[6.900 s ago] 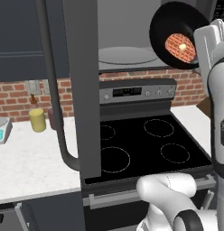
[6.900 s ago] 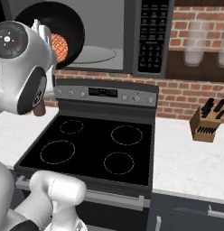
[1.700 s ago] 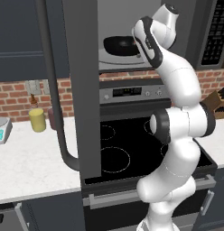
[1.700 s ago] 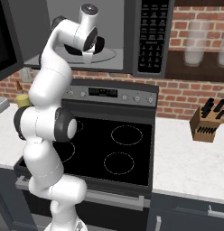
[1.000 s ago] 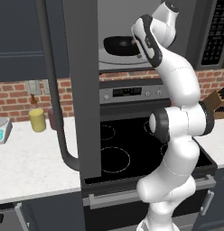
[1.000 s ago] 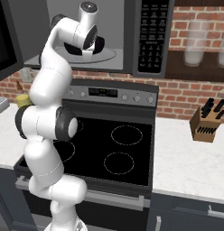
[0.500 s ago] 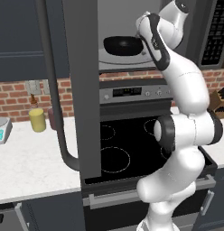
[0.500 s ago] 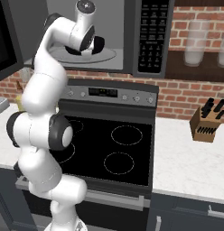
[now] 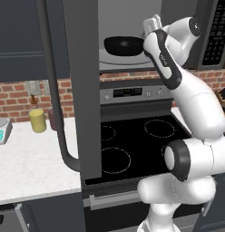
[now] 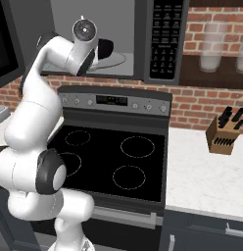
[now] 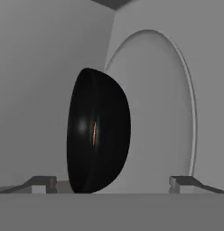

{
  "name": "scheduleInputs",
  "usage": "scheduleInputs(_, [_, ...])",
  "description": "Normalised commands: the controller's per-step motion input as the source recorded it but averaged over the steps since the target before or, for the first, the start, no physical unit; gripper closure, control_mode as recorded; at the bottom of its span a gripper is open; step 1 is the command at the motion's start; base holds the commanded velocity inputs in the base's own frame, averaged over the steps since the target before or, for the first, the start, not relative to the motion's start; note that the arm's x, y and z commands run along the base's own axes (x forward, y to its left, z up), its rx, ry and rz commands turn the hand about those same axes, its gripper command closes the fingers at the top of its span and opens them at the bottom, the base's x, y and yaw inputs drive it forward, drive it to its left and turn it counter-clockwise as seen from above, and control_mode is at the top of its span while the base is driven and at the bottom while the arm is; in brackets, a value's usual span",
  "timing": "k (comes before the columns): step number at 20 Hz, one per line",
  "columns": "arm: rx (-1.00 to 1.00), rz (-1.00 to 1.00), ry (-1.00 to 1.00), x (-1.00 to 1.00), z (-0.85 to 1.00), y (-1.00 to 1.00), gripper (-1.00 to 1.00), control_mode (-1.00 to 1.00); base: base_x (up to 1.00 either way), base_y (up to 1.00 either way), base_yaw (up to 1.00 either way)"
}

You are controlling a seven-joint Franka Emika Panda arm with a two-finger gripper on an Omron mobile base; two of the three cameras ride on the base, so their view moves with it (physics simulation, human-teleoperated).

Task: Open the microwave, place the bowl with waffle inside the microwave, then close the microwave door and turn it on.

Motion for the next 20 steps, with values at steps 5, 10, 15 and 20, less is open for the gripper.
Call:
scheduleInputs(5, [0.00, -0.01, -0.23, -0.49, 0.03, 0.00, -1.00, -1.00, 0.00, 0.00, 0.00])
scheduleInputs(10, [0.00, 0.00, -0.16, -0.68, 0.01, -0.01, -1.00, -1.00, 0.00, 0.00, 0.00])
scheduleInputs(15, [0.00, 0.00, -0.03, -0.54, 0.33, -0.09, -1.00, -1.00, 0.00, 0.00, 0.00])
scheduleInputs(20, [-0.01, 0.00, 0.00, -0.45, 0.29, -0.02, -1.00, -1.00, 0.00, 0.00, 0.00])
